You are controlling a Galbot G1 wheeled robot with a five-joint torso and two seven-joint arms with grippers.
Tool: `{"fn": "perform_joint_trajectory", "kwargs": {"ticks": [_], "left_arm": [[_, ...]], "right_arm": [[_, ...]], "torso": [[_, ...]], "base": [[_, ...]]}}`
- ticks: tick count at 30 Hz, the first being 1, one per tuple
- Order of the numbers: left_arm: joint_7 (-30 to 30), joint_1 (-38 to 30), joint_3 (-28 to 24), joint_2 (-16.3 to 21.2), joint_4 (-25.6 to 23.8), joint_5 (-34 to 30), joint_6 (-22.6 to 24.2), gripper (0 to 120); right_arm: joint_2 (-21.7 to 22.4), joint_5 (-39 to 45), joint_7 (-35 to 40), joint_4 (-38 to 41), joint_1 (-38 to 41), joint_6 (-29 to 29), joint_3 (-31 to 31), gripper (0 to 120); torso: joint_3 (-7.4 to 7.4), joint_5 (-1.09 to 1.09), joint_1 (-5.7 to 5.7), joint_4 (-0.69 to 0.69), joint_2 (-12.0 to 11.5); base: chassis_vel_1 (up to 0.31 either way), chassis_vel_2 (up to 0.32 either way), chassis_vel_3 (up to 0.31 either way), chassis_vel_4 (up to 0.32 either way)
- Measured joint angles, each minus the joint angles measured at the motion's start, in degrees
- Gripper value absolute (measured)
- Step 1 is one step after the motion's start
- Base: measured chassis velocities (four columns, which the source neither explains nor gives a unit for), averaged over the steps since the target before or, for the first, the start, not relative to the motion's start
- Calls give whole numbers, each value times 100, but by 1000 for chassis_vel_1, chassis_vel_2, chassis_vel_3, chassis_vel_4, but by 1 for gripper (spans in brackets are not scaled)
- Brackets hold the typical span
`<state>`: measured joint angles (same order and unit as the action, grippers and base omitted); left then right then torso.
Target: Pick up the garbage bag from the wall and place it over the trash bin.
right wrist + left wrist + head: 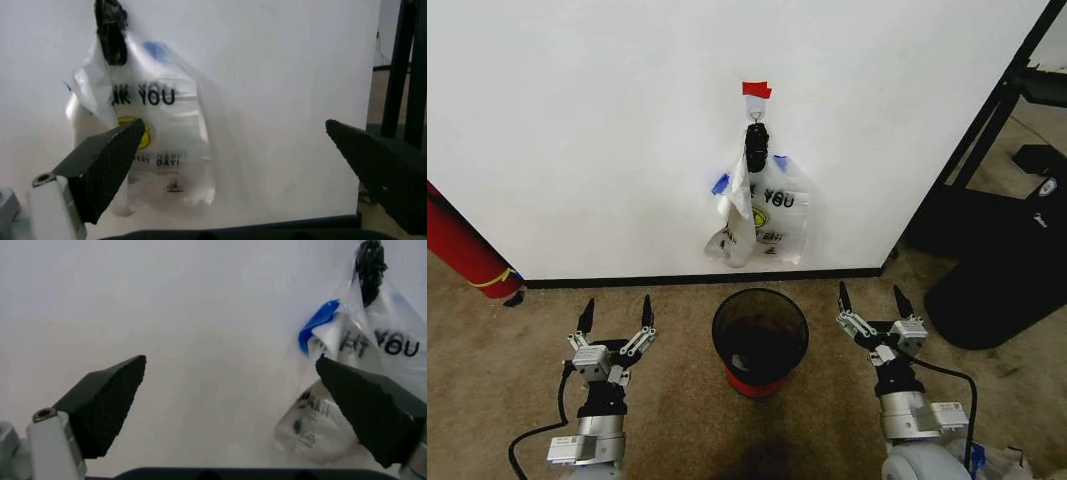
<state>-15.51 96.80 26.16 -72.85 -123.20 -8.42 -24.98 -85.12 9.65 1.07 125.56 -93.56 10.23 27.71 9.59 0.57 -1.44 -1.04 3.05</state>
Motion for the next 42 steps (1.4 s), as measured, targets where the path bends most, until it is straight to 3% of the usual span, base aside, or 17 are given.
{"fn": "perform_joint_trajectory", "kwargs": {"ticks": [23, 29, 33, 42], "left_arm": [[-20, 14, 109, -130, 84, 49, -19, 100], [-20, 51, 90, -98, 14, 112, 2, 100], [-19, 193, 198, -70, -69, 163, 5, 100], [-37, 382, 441, -191, -58, 265, -55, 100]], "right_arm": [[233, 184, -9, -596, 795, -195, -177, 100], [660, 2007, -348, -791, 1665, -780, -386, 100], [840, 3450, -706, -1386, 2890, -1079, -739, 100], [370, 4835, -749, -2987, 4766, -1249, -1357, 100]], "torso": [[0, 1, -1, -1, 0], [0, 0, -1, 0, 0], [1, 0, -1, 1, 0], [1, 1, -1, 1, -1]], "base": [[0, 0, 0, 0], [0, 0, 0, 0], [0, 0, 0, 0], [0, 0, 0, 0]]}}
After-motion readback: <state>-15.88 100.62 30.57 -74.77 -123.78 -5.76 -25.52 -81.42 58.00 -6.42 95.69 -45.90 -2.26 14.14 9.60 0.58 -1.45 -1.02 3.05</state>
